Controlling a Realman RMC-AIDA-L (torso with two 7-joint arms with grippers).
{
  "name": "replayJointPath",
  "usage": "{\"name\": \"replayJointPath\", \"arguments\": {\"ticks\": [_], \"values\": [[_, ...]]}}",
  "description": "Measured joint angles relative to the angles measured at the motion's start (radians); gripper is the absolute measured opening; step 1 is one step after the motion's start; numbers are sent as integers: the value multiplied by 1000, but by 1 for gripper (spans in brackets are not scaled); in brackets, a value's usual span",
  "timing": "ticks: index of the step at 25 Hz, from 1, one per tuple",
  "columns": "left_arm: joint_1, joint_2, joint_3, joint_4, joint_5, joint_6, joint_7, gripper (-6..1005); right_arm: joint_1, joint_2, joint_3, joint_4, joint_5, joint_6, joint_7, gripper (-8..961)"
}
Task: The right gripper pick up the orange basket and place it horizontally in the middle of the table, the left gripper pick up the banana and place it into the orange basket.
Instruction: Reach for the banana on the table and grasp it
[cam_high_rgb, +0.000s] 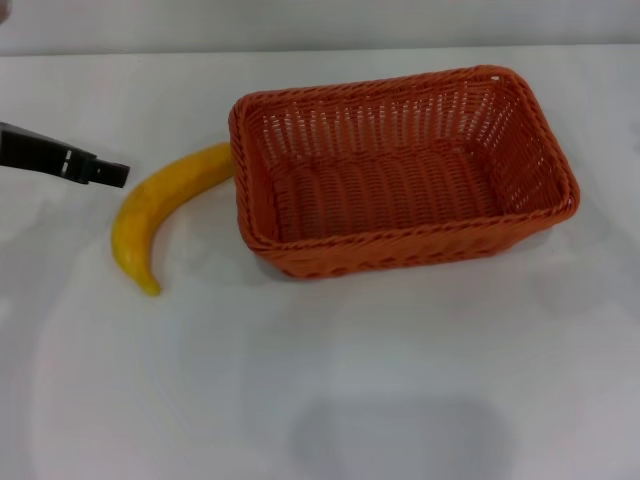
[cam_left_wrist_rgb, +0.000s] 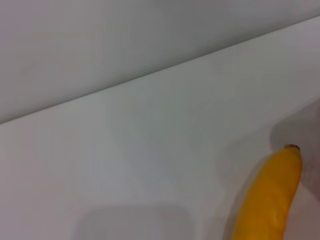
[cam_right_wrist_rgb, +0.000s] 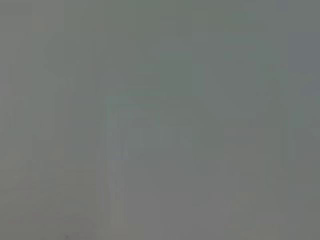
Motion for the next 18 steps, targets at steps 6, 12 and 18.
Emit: {"name": "replayJointPath", "arguments": {"ticks": [6, 12, 18], "values": [[-6, 0, 23, -55, -11, -46, 14, 862, 0, 0, -2, -1, 0, 1, -1, 846], [-13, 0, 28, -105, -12, -83, 15, 856, 0, 0, -2, 3, 0, 1, -2, 847], [-14, -1, 31, -152, -38, -127, 40, 851, 0, 2, -12, 5, 0, 1, -3, 847]]}}
